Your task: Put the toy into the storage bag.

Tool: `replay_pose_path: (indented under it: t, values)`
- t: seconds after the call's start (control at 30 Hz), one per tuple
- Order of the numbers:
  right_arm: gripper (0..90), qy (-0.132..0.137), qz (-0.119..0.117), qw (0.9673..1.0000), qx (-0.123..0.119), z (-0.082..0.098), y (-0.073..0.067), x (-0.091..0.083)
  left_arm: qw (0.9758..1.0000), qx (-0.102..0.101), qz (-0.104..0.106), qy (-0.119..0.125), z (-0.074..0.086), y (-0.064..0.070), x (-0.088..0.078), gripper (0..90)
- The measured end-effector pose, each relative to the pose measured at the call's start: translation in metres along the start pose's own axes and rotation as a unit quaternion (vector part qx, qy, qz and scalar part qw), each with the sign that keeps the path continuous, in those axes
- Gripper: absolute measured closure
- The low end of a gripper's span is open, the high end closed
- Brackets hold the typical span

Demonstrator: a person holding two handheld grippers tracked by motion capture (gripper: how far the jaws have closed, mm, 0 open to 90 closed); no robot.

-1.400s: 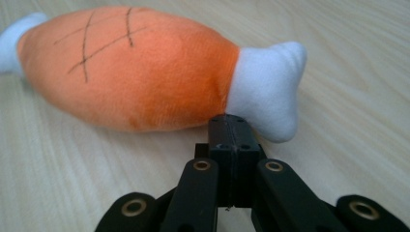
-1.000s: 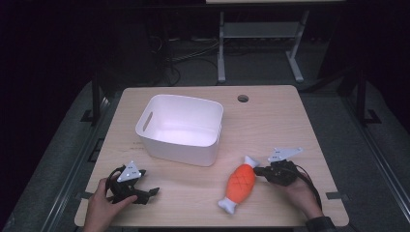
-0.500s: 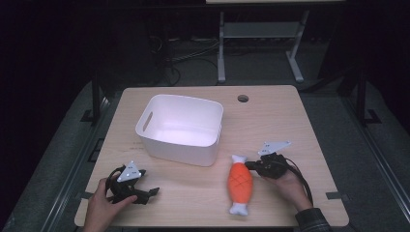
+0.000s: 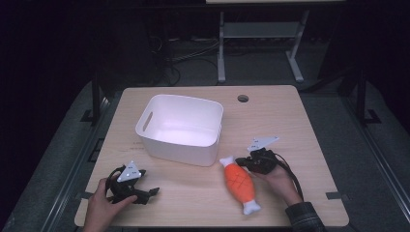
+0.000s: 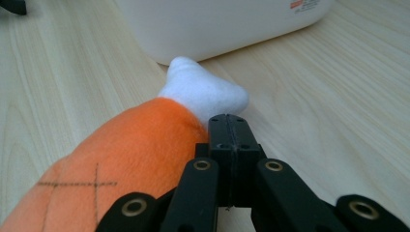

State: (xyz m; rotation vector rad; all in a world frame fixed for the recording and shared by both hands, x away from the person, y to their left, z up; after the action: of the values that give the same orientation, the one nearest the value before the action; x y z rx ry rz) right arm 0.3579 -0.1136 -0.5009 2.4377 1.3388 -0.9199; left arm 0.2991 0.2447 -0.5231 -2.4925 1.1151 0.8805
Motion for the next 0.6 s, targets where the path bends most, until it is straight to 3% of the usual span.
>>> replay_pose_path:
  t: [0.27,0.6]
  values:
    - [89.4,0.002,-0.014,0.9999,-0.007,-0.008,-0.004,0.013,1.0000,0.000,0.000,0.000,0.000,0.000,0.000,12.6]
    - [89.4,0.006,-0.018,0.9998,-0.008,-0.011,-0.007,0.013,1.0000,0.000,0.000,0.000,0.000,0.000,0.000,12.7]
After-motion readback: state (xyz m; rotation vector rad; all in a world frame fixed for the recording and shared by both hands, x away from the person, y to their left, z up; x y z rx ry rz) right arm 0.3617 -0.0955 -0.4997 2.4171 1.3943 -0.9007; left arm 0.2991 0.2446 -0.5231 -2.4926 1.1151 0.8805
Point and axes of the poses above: each handheld gripper's, and its own axes: x roughly forward along the jaws, z roughly out of its underside, y roughly to its right, the point moved 7 cm from there along x, roughly forward along the jaws, and after that the axes turned 5 degrees about y, right-handed, at the moved point
